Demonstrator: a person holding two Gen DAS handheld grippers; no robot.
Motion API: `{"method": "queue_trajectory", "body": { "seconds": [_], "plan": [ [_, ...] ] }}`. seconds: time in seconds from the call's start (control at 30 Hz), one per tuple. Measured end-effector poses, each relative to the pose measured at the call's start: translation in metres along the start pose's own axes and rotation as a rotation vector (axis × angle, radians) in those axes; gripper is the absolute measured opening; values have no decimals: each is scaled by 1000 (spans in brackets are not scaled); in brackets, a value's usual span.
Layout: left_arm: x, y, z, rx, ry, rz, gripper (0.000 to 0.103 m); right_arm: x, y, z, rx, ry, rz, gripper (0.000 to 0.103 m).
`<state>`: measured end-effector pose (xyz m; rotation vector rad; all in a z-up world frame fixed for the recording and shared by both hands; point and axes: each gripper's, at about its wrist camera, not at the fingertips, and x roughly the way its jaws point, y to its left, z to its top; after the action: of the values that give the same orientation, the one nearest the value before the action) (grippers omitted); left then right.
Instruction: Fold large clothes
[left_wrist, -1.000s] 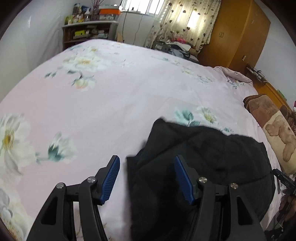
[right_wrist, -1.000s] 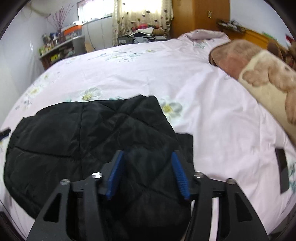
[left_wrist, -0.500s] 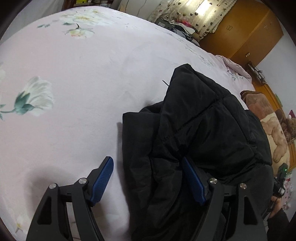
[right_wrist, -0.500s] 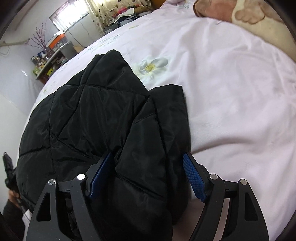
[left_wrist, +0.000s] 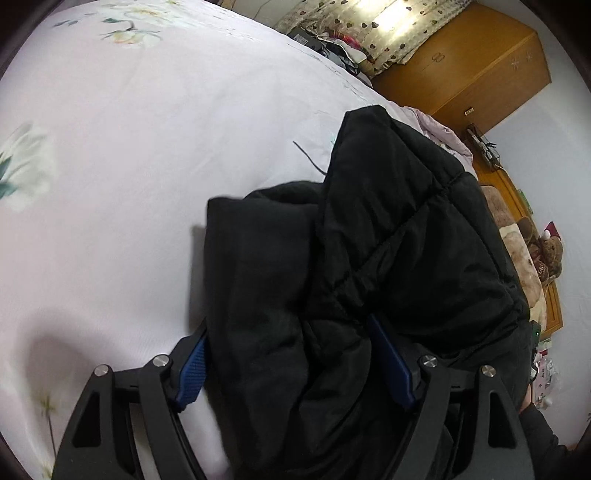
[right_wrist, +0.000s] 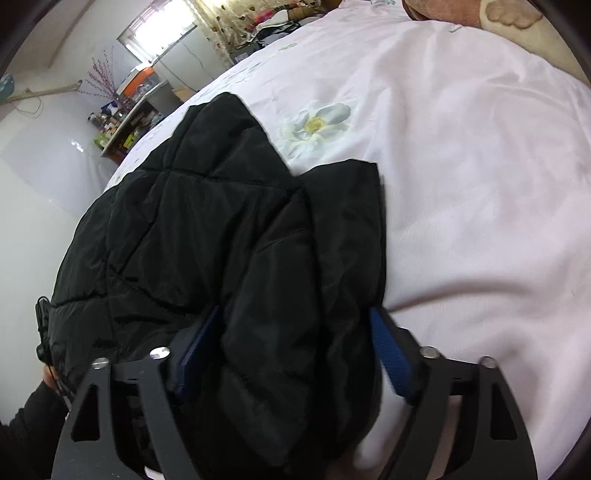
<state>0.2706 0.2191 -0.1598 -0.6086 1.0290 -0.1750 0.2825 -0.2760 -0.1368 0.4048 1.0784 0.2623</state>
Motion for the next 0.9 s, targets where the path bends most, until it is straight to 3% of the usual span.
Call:
{"method": "queue_trajectory", "body": {
  "seconds": [0.17,0.23,0.33,0.43,0.5,0.57,0.67,0.73,0.9],
  "plan": [
    [7,-5,5,25,15,-3,87,13,-10,3,41,29,51,90],
    [4,-5,1,24,12,-13,85,9,-6,0,55,46,96,70],
    [2,-3,-8,23,15,-49,82,1,2,-5,22,49,113,61],
    [6,-1,-8,26,19,-51,81,10,-1,-2,46,59,137,61],
    [9,-3,-5,36,23,-38,75,19,2,3,58,58,122,61],
    [7,-8,-5,44,17,-15,60,24,6,5,63,55,106,56],
    [-6,-22,-6,53,-14,56,39,10,12,5,69,35,93,36],
    [-19,-33,-7,63,-38,91,35,-3,17,6,58,16,75,27],
    [-63,-65,-6,115,-111,94,32,-48,47,11,-8,-48,59,22]
  ]
}}
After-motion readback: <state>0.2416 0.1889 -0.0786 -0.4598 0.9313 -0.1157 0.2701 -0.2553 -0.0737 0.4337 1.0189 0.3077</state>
